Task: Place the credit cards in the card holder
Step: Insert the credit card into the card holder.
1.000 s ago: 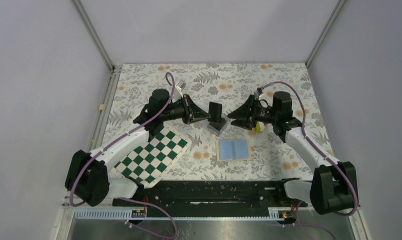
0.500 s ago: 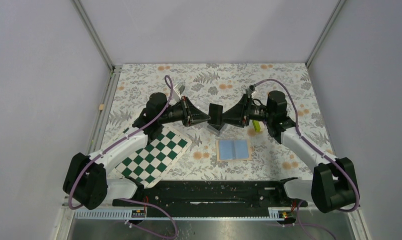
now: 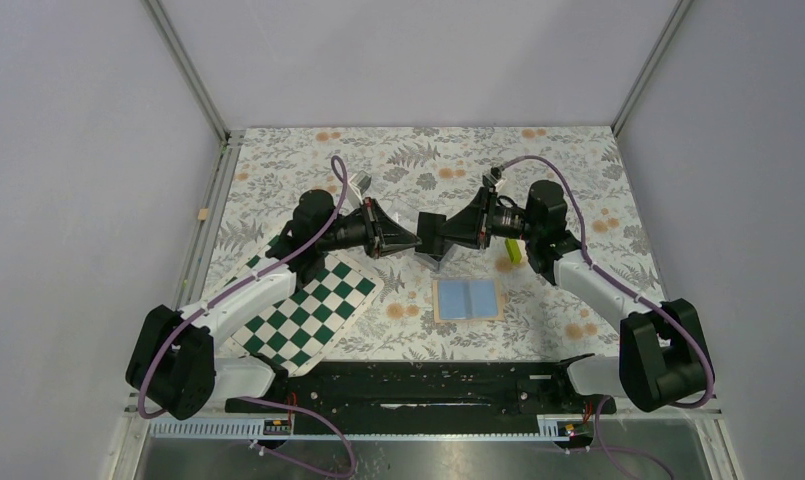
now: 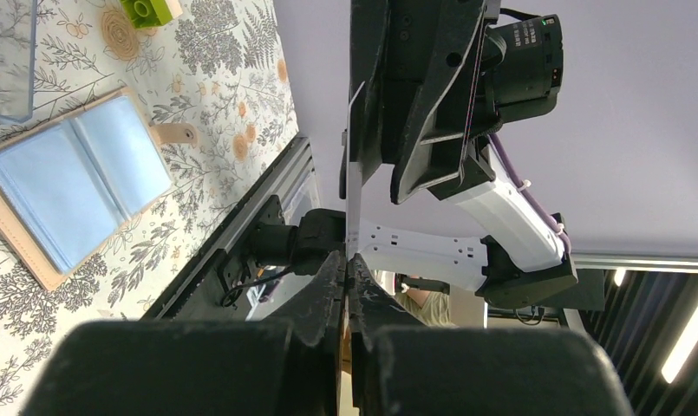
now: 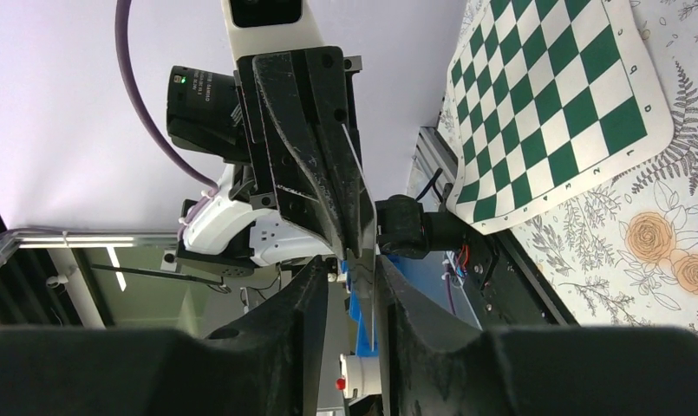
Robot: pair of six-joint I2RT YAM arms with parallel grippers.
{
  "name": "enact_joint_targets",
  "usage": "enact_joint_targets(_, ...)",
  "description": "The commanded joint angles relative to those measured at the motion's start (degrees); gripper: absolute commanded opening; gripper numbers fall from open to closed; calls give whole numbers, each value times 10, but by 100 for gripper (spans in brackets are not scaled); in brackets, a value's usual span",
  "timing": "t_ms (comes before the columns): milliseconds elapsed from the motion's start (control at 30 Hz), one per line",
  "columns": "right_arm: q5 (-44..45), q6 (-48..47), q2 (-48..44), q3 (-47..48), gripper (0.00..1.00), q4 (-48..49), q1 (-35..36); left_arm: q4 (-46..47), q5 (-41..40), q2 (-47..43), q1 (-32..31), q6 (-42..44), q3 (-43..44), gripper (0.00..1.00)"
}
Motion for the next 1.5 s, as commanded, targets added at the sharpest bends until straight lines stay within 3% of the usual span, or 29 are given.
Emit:
enact_joint_targets(0,-5,10,5,25,30,42,8,38,17,-20,-1,-1,-4,0)
enact_joint_targets(133,-9,10,7,24,24,42,13,40,18,-18,-1,-2,-3,0)
enact_joint_targets(267,-13,13,8,23,3,52,15,42,21,-16,-1,-2,-3,3)
enact_joint_targets(400,-23,-3,5,18,0,40,14,33,16,-21,-1,8,-12,36)
enact_joint_targets(467,-19,-61,-8,16,0,-20,12,-6,-2,-30,-1,32,-14,50)
enact_joint_targets(567,18,-183,-45,10,0,-193,-13,-90,-40,-42,-2,86,-14,62)
enact_joint_targets(667,43,-267,-84,-12,0,-302,-62,-186,-94,-40,-10,133,-12,66)
enact_joint_targets(800,55,-342,-124,-50,0,-403,-135,-221,-142,-4,-41,147,-24,66)
enact_joint_targets(967,101,-432,-126,-56,0,-505,-165,-221,-190,70,-94,146,-18,61)
enact_joint_targets(1200,145,-480,-91,-57,0,-519,-166,-191,-223,154,-122,139,3,43)
enact_joint_targets(1467,132,-484,-30,-70,0,-462,-165,-159,-225,225,-128,133,14,30)
